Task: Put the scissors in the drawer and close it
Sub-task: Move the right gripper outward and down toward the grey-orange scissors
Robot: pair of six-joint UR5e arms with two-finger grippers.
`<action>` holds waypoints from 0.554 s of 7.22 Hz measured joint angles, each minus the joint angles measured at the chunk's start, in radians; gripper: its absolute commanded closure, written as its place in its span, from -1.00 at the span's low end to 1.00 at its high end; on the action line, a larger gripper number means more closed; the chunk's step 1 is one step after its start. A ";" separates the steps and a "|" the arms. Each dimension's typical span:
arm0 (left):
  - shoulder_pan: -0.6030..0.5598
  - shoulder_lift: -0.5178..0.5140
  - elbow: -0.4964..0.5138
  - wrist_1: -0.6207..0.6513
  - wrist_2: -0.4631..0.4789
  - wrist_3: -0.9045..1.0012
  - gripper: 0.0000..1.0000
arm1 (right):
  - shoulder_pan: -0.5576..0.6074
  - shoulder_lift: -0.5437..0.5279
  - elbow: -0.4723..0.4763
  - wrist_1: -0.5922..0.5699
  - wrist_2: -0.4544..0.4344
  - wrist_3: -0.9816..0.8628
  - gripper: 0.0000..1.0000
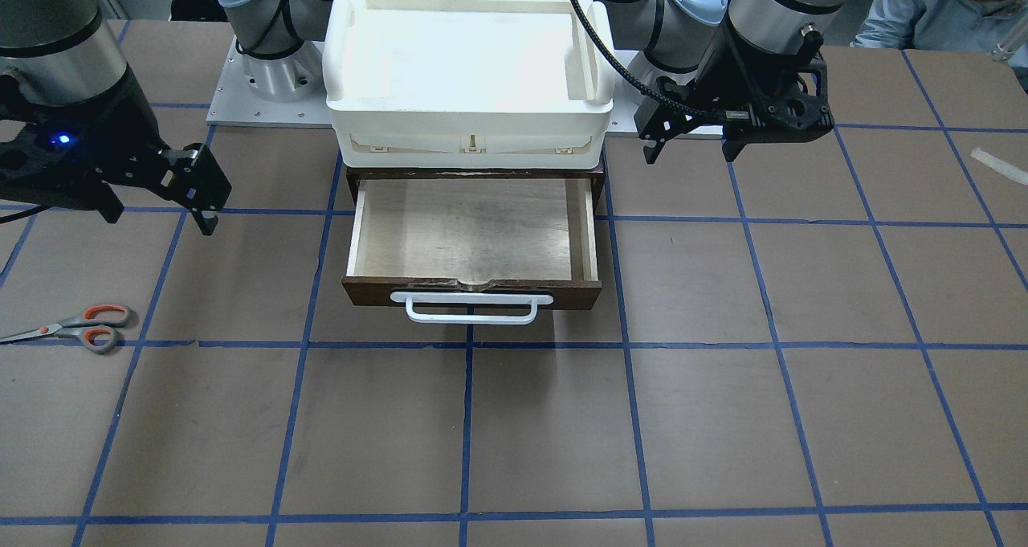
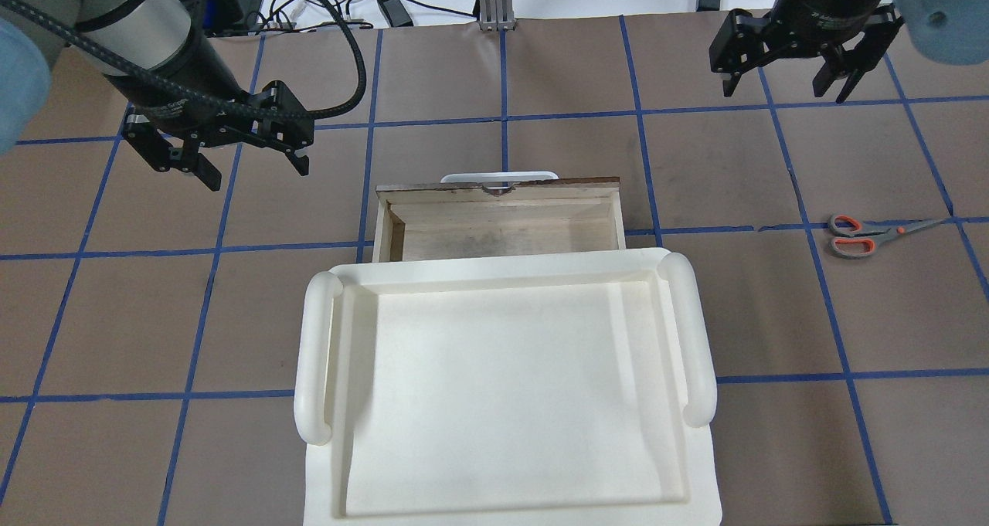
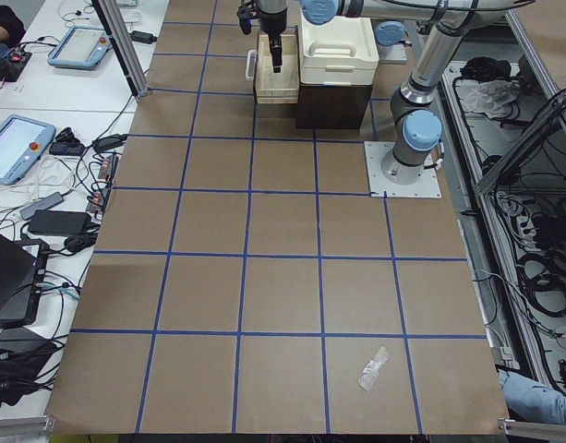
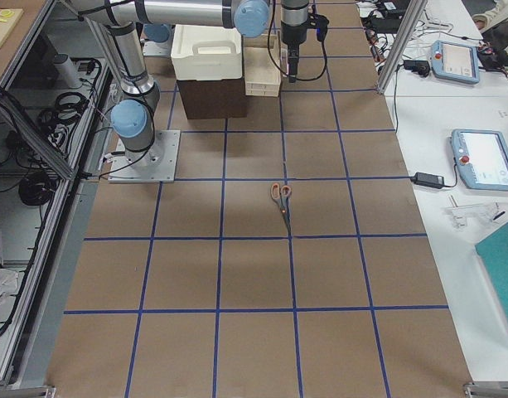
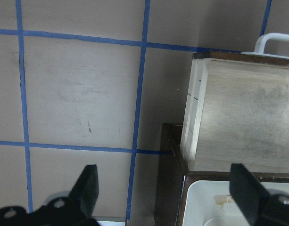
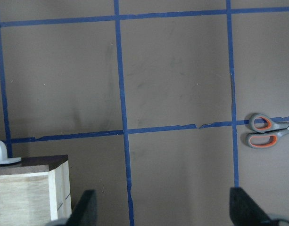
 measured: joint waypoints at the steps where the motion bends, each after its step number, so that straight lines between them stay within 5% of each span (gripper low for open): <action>1: 0.001 -0.002 0.007 -0.001 0.001 0.001 -1.00 | -0.063 0.007 0.001 -0.006 0.001 0.077 -1.00; 4: 0.002 -0.004 0.011 0.004 0.063 0.009 -1.00 | -0.265 0.061 0.021 -0.019 0.003 0.395 -1.00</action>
